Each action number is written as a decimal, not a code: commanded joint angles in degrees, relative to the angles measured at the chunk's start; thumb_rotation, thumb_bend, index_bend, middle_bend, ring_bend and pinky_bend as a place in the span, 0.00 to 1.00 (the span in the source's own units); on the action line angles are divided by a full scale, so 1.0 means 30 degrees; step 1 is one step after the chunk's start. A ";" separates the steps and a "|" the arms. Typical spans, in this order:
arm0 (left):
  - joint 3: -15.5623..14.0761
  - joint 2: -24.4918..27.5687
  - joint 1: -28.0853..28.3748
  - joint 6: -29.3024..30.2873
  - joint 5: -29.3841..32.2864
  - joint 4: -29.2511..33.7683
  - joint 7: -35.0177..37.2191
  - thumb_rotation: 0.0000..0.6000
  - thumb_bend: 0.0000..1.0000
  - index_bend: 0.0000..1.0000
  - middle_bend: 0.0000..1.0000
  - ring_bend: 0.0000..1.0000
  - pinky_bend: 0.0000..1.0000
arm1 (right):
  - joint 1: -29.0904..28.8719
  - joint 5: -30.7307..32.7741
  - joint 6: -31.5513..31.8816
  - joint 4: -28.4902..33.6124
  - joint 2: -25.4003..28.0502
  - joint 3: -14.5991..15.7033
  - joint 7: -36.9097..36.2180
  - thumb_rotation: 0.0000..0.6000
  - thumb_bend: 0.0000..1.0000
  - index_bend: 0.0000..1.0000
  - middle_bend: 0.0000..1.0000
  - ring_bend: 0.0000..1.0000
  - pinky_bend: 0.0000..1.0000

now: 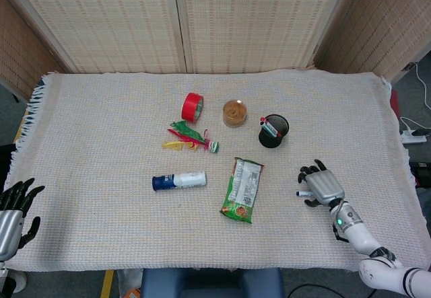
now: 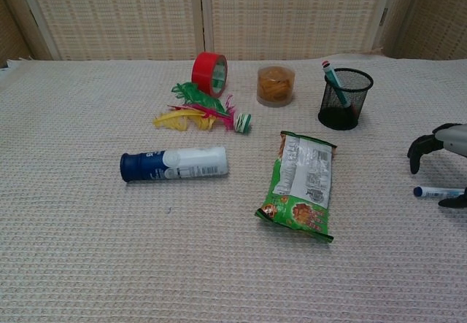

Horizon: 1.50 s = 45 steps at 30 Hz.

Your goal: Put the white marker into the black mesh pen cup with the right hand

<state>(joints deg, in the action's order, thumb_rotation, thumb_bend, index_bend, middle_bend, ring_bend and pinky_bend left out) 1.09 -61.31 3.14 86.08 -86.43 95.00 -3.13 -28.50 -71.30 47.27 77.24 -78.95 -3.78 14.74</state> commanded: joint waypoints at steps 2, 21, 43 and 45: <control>0.0021 -0.0016 0.0021 -0.0062 0.0068 -0.0032 0.0006 1.00 0.42 0.18 0.03 0.00 0.10 | -0.0117 0.0171 -0.0031 -0.0116 -0.0122 0.0020 0.0075 1.00 0.13 0.41 0.20 0.20 0.07; 0.0064 -0.0056 0.0038 -0.0138 0.0192 -0.0115 0.0063 1.00 0.42 0.19 0.03 0.00 0.10 | -0.0421 0.0821 0.0076 -0.0556 -0.0598 0.0320 0.0651 1.00 0.17 0.51 0.26 0.25 0.13; 0.0074 0.0037 -0.0002 -0.0049 0.0141 -0.0121 0.0274 1.00 0.42 0.20 0.03 0.00 0.11 | -0.0759 0.1443 -0.0062 -0.0743 -0.0952 0.0763 0.1846 1.00 0.25 0.57 0.28 0.25 0.13; 0.0064 0.0035 0.0004 -0.0067 0.0131 -0.0120 0.0254 1.00 0.42 0.20 0.03 0.00 0.11 | -0.0745 0.1512 0.0050 -0.0631 -0.0916 0.0740 0.1909 1.00 0.25 0.58 0.28 0.25 0.13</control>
<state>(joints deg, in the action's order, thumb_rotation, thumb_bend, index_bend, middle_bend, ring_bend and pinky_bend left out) 1.28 -61.20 3.14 85.88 -86.03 94.63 -2.37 -30.76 -66.83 47.30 75.22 -81.74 -1.55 20.42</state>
